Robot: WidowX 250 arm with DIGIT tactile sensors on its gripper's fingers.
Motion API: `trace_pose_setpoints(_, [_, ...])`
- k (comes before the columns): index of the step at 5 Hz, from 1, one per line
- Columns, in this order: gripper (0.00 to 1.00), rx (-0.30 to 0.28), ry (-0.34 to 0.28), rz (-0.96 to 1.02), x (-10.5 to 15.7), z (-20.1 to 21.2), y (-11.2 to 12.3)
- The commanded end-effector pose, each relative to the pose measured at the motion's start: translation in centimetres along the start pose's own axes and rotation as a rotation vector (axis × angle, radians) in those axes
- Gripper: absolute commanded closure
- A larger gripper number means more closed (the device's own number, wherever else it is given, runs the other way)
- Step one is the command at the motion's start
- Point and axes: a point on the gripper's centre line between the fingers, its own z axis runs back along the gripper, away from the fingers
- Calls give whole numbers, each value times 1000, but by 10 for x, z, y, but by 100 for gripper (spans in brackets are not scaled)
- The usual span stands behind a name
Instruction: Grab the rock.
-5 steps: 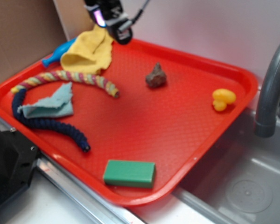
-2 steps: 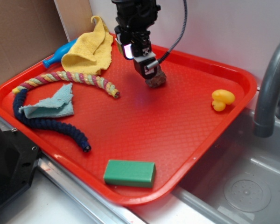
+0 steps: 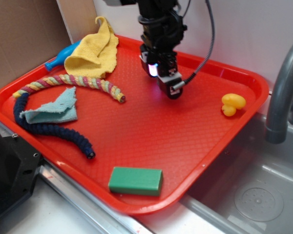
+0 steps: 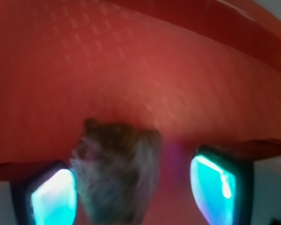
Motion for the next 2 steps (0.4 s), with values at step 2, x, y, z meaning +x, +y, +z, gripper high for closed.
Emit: trace_pose_setpoints(2, [100, 18, -95, -21, 5, 21, -8])
